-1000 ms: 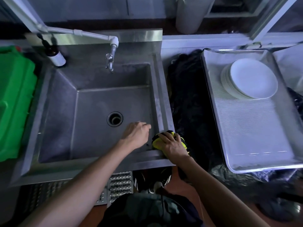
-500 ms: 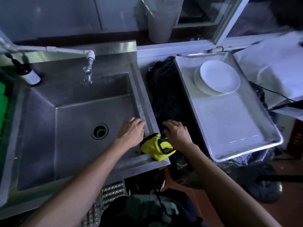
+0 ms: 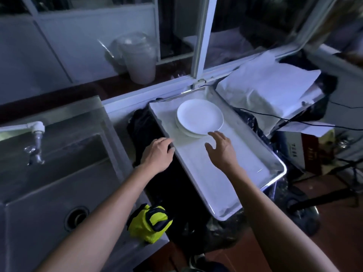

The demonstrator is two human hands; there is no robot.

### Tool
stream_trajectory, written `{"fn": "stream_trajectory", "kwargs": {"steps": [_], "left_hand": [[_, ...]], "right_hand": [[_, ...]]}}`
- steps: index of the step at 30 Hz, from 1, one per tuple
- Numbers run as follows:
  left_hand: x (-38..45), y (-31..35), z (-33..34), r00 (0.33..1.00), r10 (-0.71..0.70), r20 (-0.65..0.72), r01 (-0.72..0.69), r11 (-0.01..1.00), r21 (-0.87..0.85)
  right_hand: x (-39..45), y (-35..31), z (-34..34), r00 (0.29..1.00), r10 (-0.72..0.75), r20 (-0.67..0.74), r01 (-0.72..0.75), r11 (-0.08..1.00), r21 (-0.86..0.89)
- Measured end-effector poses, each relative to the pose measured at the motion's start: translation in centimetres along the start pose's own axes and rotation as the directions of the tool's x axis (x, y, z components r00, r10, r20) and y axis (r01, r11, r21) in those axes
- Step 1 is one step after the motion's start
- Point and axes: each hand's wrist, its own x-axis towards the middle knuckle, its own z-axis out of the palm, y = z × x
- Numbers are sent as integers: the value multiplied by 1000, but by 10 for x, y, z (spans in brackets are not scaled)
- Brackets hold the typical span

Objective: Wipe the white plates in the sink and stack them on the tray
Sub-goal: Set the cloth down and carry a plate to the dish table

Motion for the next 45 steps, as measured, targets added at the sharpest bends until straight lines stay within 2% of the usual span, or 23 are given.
{"fn": "stream_trajectory", "kwargs": {"steps": [5, 10, 14, 23, 27, 31, 36, 45], "left_hand": [[69, 40, 17, 976, -215, -18, 205, 949, -241], [121, 53, 42, 905, -425, 16, 392, 819, -420], [143, 55, 63, 843, -538, 18, 456, 695, -556], [170, 53, 98, 690, -722, -54, 474, 507, -720], [177, 52, 104, 639, -766, -74, 438, 441, -783], [177, 56, 106, 613, -787, -73, 400, 389, -830], [175, 65, 105, 605, -790, -102, 382, 399, -834], [160, 73, 106, 629, -763, -150, 304, 419, -856]], "right_hand": [[62, 41, -13, 999, 45, 20, -46, 996, 72], [125, 68, -8, 995, 58, 85, -74, 977, 201], [161, 79, 2, 988, 73, 138, -112, 947, 301], [205, 91, 23, 976, 34, 215, -138, 862, 488], [217, 87, 28, 972, 101, 212, -203, 814, 544], [214, 83, 32, 958, 198, 206, -283, 752, 596], [210, 84, 30, 946, 224, 234, -324, 688, 649], [196, 85, 23, 952, 224, 209, -306, 683, 663]]}}
